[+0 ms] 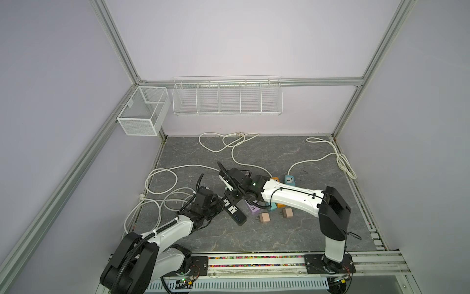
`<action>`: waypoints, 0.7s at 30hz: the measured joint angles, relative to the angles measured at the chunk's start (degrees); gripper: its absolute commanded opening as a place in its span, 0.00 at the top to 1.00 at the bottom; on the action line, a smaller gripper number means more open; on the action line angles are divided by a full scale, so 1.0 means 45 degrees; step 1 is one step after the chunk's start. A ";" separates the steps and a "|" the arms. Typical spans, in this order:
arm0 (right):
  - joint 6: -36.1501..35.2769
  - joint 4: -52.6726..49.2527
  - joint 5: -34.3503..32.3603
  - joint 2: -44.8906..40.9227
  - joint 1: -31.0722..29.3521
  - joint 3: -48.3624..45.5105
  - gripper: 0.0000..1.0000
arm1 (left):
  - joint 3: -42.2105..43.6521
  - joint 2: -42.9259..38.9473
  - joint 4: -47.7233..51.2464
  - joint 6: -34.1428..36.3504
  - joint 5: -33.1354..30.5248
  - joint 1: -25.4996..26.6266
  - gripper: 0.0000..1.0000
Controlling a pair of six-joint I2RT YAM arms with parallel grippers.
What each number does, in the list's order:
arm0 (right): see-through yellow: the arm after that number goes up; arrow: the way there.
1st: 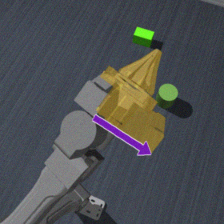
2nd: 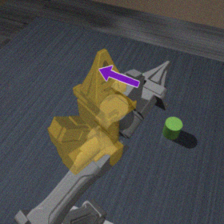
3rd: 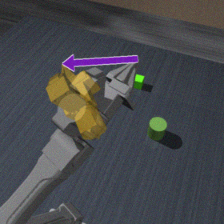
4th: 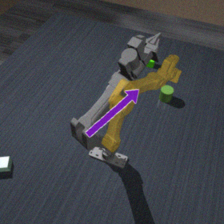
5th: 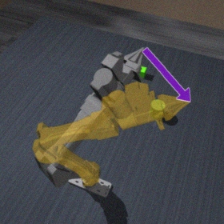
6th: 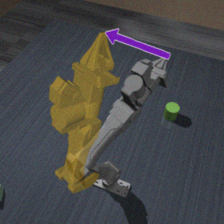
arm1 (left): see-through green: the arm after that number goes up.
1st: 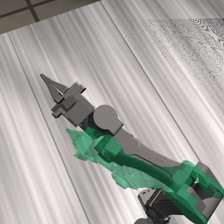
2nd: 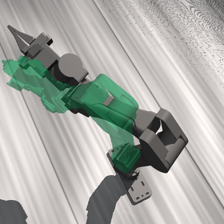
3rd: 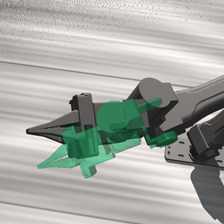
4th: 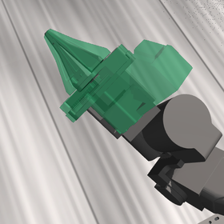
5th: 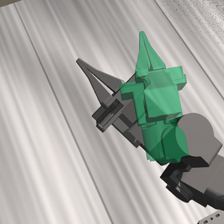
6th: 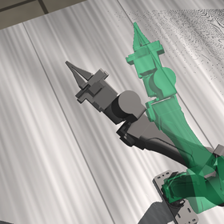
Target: Pull the plug off the socket
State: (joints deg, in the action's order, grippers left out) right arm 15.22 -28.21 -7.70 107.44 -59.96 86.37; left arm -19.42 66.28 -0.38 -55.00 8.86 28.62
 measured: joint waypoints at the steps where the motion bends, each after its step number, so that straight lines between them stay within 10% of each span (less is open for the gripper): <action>1: 0.0049 0.0063 0.0117 -0.0272 0.0112 -0.0272 0.81 | -0.0024 -0.0107 0.0219 0.0005 0.0000 0.0015 0.76; 21: 0.2181 0.1083 0.3167 -0.5639 0.2739 -0.6547 0.80 | -0.0646 -0.2006 0.2516 -0.0117 -0.0457 0.1617 0.72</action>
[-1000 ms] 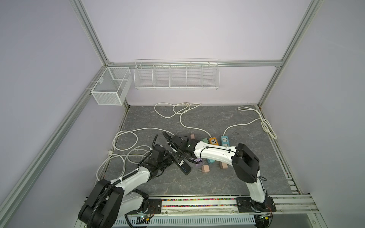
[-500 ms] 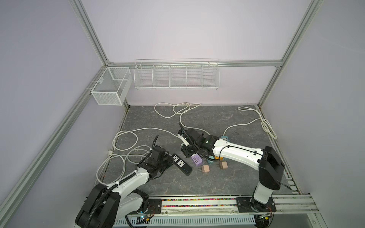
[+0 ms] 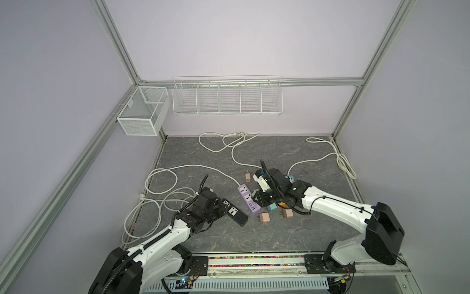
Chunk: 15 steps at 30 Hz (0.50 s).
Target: Pull the plug off the socket
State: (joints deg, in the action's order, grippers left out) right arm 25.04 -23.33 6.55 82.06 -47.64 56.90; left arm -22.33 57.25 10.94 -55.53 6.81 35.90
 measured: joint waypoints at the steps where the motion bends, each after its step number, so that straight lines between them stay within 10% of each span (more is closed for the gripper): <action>1: 0.0107 0.0005 0.0117 -0.0223 0.0141 -0.0253 0.80 | -0.0010 -0.0073 0.0039 -0.0044 -0.0102 0.0141 0.72; 15: 0.1156 0.0068 0.1180 -0.3147 0.1579 -0.3614 0.80 | -0.0748 0.0121 0.0185 -0.0529 -0.1467 0.2220 0.70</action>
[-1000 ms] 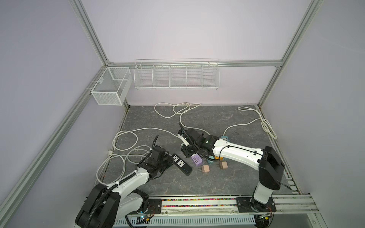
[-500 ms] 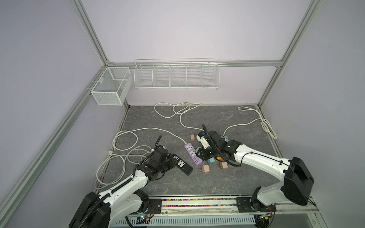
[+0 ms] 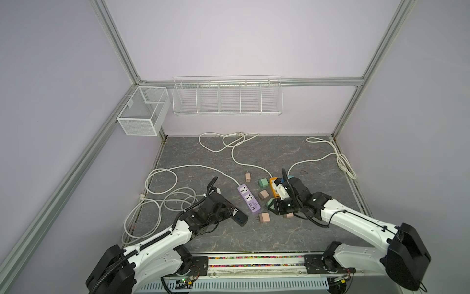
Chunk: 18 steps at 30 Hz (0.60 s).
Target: Pull the plug off the socket
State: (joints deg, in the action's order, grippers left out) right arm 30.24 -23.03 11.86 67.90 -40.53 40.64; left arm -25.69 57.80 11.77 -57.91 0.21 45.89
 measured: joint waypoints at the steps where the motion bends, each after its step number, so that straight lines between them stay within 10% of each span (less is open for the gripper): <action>1: 0.0053 -0.0005 0.0068 -0.0175 0.0087 -0.0194 0.79 | -0.0034 0.0083 -0.0010 -0.0034 -0.0092 0.0117 0.70; 18: 0.1423 0.1316 0.1234 -0.0962 0.0821 -0.2973 0.77 | -0.0928 0.1700 -0.0413 -0.0267 -0.0568 0.1069 0.68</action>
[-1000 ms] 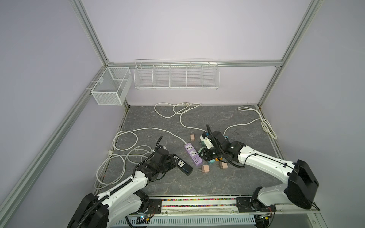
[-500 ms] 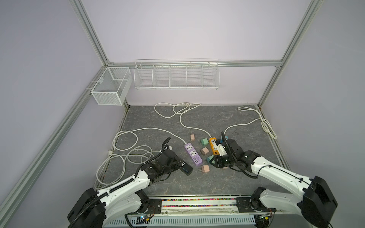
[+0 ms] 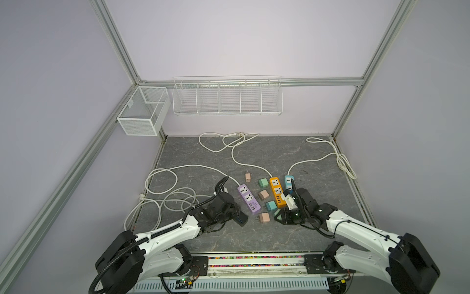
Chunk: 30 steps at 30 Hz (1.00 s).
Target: Pull the plug off the socket
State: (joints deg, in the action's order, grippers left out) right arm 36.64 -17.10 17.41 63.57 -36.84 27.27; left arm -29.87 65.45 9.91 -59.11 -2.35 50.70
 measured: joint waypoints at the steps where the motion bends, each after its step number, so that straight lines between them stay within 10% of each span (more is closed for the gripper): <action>1: 0.0087 0.0170 0.0015 0.0092 0.0000 -0.0112 0.77 | -0.0073 0.0044 -0.0010 0.0005 0.0000 0.0000 0.68; 30: -0.0272 -0.1229 -0.0704 -0.0262 0.0010 0.0330 0.22 | -0.0544 -0.1083 0.0520 0.0845 -0.0952 -0.0005 0.61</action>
State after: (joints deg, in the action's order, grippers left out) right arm 35.42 -22.63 14.24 62.39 -36.80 28.75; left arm -32.32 60.58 12.25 -55.31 -6.63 50.68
